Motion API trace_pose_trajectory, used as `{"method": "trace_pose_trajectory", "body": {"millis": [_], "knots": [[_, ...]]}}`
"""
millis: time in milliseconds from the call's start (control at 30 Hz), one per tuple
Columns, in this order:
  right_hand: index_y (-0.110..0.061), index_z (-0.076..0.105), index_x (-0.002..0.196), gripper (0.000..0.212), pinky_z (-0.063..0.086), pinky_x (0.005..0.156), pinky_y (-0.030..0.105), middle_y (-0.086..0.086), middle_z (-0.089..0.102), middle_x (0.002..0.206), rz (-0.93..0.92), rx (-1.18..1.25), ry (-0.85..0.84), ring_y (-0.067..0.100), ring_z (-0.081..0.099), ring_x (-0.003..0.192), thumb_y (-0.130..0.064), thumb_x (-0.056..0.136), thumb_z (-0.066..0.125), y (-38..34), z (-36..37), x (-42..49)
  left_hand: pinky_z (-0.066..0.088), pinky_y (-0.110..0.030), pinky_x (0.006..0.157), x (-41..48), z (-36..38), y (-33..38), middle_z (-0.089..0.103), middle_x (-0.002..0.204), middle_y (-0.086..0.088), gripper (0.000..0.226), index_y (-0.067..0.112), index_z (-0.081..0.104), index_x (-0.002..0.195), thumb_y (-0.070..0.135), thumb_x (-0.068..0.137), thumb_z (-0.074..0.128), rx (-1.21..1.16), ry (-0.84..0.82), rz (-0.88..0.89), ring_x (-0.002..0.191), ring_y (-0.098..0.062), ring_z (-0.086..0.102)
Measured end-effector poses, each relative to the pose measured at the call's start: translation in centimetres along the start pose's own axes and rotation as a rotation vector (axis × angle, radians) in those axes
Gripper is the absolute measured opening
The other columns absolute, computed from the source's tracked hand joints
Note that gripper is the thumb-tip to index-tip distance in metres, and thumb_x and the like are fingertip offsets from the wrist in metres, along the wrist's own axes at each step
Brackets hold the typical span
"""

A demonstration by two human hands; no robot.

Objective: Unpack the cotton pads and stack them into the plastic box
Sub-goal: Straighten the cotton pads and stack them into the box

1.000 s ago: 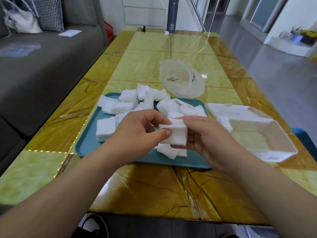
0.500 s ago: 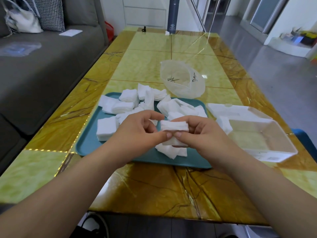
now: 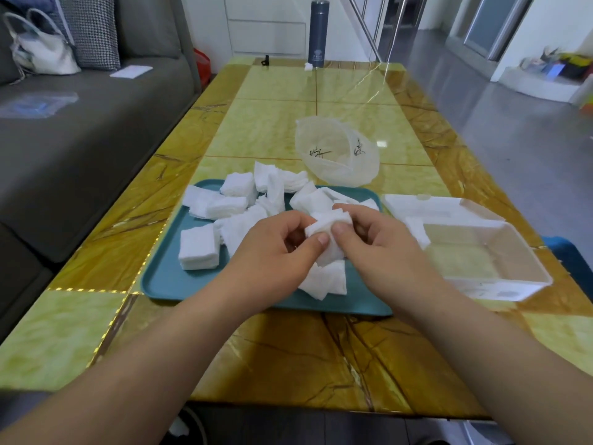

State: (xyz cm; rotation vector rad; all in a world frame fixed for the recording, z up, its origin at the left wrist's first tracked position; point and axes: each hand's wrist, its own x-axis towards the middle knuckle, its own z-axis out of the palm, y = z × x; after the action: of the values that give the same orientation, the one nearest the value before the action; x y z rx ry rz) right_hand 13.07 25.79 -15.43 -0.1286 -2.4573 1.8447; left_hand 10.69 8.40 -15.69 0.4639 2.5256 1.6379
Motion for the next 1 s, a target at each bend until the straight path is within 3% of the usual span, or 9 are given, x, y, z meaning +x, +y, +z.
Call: {"method": "trace_pose_trajectory", "body": {"millis": [100, 267, 433, 500, 633, 733, 833, 900, 1000], "knots": [[-0.016, 0.072, 0.124, 0.028, 0.062, 0.09, 0.037, 0.003, 0.08, 0.105, 0.032, 0.143, 0.024, 0.019, 0.076, 0.102, -0.013, 0.096, 0.071, -0.4, -2.1, -0.1, 0.043, -0.017, 0.058, 0.2, 1.0, 0.8, 0.064, 0.074, 0.009, 0.007, 0.029, 0.072, 0.093, 0.035, 0.096, 0.069, 0.021, 0.018, -0.043, 0.061, -0.002, 0.053], [-0.005, 0.078, 0.106, 0.015, 0.061, 0.081, 0.035, 0.016, 0.079, 0.102, 0.15, 0.299, -0.098, 0.03, 0.076, 0.099, -0.012, 0.093, 0.074, -0.2, -5.3, -1.1, 0.047, -0.016, 0.053, 0.2, 3.0, 2.8, 0.076, 0.077, 0.003, 0.006, 0.021, 0.071, 0.102, 0.022, 0.1, 0.066, -0.172, -0.065, -0.051, 0.066, -0.008, 0.07], [-0.006, 0.079, 0.1, 0.012, 0.058, 0.071, 0.034, 0.013, 0.079, 0.095, 0.138, 0.308, 0.054, 0.022, 0.071, 0.084, -0.015, 0.093, 0.073, 0.3, -8.6, -1.2, 0.051, -0.034, 0.055, 1.6, 6.0, 5.1, 0.077, 0.081, 0.0, 0.012, 0.023, 0.069, 0.111, 0.025, 0.099, 0.067, -0.182, -0.07, -0.043, 0.071, -0.022, 0.074], [-0.01, 0.078, 0.091, 0.008, 0.057, 0.066, 0.033, 0.008, 0.076, 0.085, 0.122, 0.302, 0.188, 0.02, 0.068, 0.076, -0.014, 0.094, 0.071, 0.6, -10.7, -1.1, 0.053, -0.032, 0.057, 2.5, 7.5, 5.8, 0.077, 0.084, -0.001, 0.01, 0.026, 0.07, 0.106, 0.021, 0.098, 0.067, -0.148, -0.041, -0.046, 0.071, -0.02, 0.073], [-0.003, 0.073, 0.084, 0.014, 0.057, 0.062, 0.037, 0.007, 0.066, 0.072, 0.14, -0.014, 0.418, 0.019, 0.061, 0.064, -0.017, 0.087, 0.074, 2.3, -14.4, -1.0, 0.052, -0.016, 0.057, 3.7, 10.3, 6.1, 0.066, 0.114, 0.004, 0.027, 0.031, 0.065, 0.117, 0.029, 0.092, 0.075, 0.031, -0.033, -0.073, 0.069, -0.001, 0.064], [-0.003, 0.057, 0.062, 0.032, 0.04, 0.053, 0.031, -0.005, 0.046, 0.052, 0.136, -0.251, 0.471, 0.012, 0.044, 0.05, -0.023, 0.082, 0.071, 3.4, -15.0, -0.8, 0.057, -0.03, 0.085, 3.8, 11.9, 5.7, 0.063, 0.122, 0.002, 0.05, 0.034, 0.056, 0.135, 0.032, 0.089, 0.077, 0.124, -0.081, -0.108, 0.091, -0.006, 0.066], [-0.016, 0.032, 0.044, 0.052, 0.023, 0.051, 0.031, -0.006, 0.023, 0.039, 0.147, -0.421, 0.437, 0.015, 0.026, 0.04, -0.025, 0.081, 0.067, 3.8, -14.3, 0.1, 0.057, -0.031, 0.093, 3.2, 12.7, 5.4, 0.061, 0.128, 0.01, 0.055, 0.038, 0.054, 0.139, 0.026, 0.09, 0.077, 0.028, -0.095, -0.144, 0.106, -0.002, 0.064], [-0.017, 0.035, 0.043, 0.049, 0.024, 0.05, 0.03, -0.006, 0.028, 0.039, 0.166, -0.523, 0.419, 0.014, 0.031, 0.042, -0.028, 0.082, 0.064, 4.0, -13.7, 0.8, 0.055, -0.024, 0.089, 2.8, 12.6, 5.2, 0.058, 0.131, 0.018, 0.054, 0.038, 0.055, 0.138, 0.025, 0.091, 0.077, -0.01, -0.092, -0.143, 0.111, 0.001, 0.061], [-0.016, 0.051, 0.061, 0.034, 0.024, 0.048, 0.026, -0.004, 0.045, 0.055, 0.226, -0.664, 0.37, 0.022, 0.048, 0.059, -0.032, 0.09, 0.058, 3.5, -12.4, 1.4, 0.053, -0.022, 0.092, 2.5, 11.9, 4.6, 0.057, 0.13, 0.023, 0.054, 0.037, 0.054, 0.139, 0.025, 0.091, 0.076, -0.014, -0.096, -0.141, 0.111, 0.002, 0.062]]}}
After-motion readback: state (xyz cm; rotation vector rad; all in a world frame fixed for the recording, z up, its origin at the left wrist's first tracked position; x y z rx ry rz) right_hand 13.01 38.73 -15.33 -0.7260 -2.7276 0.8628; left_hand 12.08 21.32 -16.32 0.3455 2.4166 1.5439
